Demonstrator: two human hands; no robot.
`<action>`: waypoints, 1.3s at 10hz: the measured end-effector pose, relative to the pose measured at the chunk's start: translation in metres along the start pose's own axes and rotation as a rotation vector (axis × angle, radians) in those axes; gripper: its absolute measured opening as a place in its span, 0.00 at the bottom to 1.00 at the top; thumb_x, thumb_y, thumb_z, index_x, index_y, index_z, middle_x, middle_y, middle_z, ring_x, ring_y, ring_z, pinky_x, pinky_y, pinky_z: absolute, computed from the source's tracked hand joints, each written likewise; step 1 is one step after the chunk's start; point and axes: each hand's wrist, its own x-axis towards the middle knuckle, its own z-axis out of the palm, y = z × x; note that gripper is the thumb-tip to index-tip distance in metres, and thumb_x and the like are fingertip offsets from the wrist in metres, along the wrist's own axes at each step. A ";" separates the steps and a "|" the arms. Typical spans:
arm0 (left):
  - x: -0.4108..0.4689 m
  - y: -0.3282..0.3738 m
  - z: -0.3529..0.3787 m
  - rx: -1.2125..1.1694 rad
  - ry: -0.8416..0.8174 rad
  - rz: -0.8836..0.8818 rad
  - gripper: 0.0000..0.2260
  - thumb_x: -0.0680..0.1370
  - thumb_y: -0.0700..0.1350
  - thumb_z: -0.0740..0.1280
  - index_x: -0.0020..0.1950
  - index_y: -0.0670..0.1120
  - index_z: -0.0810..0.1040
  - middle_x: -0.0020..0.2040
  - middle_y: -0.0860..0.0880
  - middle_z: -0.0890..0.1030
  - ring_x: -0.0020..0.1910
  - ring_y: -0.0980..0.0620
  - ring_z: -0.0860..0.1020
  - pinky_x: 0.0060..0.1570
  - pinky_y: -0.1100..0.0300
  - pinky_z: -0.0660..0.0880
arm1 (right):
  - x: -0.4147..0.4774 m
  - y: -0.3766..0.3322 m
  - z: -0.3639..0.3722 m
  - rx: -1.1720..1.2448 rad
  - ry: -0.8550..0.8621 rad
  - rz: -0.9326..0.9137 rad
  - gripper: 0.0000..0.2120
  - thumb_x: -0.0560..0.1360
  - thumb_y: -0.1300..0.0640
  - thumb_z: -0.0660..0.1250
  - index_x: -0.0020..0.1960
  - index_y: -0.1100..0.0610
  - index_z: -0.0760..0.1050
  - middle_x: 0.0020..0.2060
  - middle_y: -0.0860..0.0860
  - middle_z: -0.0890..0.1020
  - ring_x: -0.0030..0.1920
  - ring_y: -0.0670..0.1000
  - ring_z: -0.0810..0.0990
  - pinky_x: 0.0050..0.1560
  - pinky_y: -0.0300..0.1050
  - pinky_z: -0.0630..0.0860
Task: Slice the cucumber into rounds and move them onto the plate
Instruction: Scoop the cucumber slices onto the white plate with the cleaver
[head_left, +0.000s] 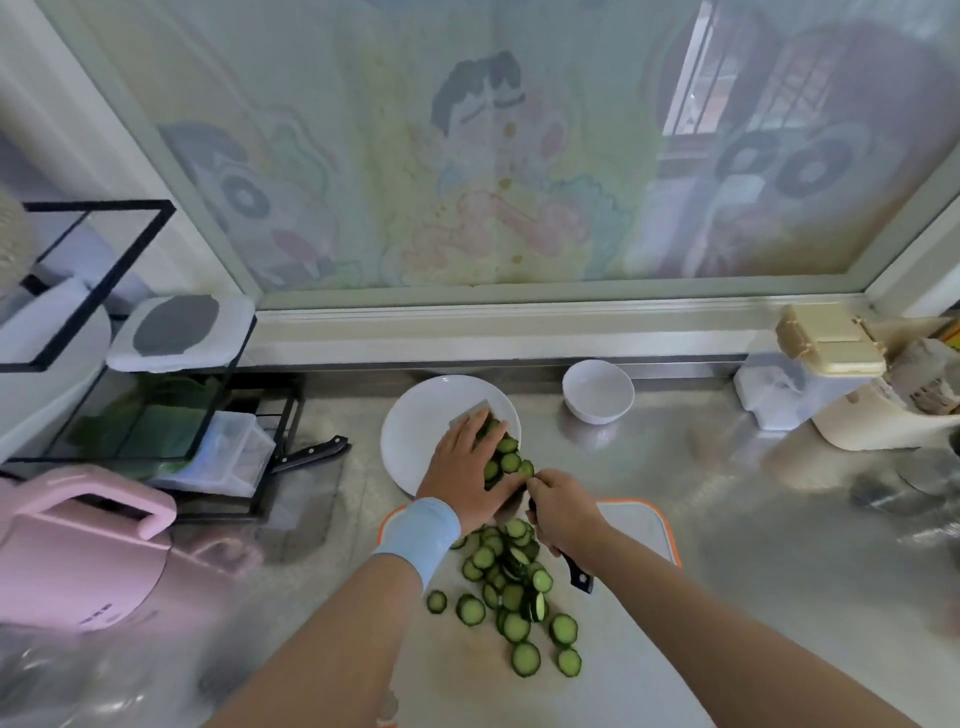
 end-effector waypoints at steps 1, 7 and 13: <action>0.013 -0.021 -0.001 -0.105 -0.007 -0.059 0.31 0.78 0.64 0.57 0.78 0.61 0.49 0.78 0.60 0.43 0.77 0.54 0.43 0.76 0.52 0.48 | 0.026 -0.019 0.006 -0.054 -0.027 -0.030 0.10 0.82 0.56 0.56 0.46 0.56 0.74 0.36 0.51 0.77 0.33 0.49 0.75 0.33 0.43 0.73; 0.049 -0.080 0.021 0.007 0.059 -0.027 0.22 0.81 0.51 0.61 0.75 0.55 0.66 0.78 0.54 0.56 0.76 0.51 0.57 0.69 0.56 0.64 | 0.095 -0.029 0.023 -0.346 0.003 -0.062 0.11 0.83 0.54 0.54 0.49 0.59 0.72 0.43 0.54 0.77 0.44 0.54 0.74 0.43 0.45 0.69; 0.059 -0.073 0.014 0.091 -0.021 -0.078 0.23 0.84 0.48 0.50 0.79 0.46 0.52 0.80 0.50 0.52 0.78 0.52 0.49 0.75 0.60 0.45 | 0.074 -0.013 -0.002 -0.459 0.140 -0.106 0.15 0.83 0.52 0.53 0.40 0.54 0.68 0.36 0.51 0.76 0.37 0.52 0.74 0.39 0.48 0.70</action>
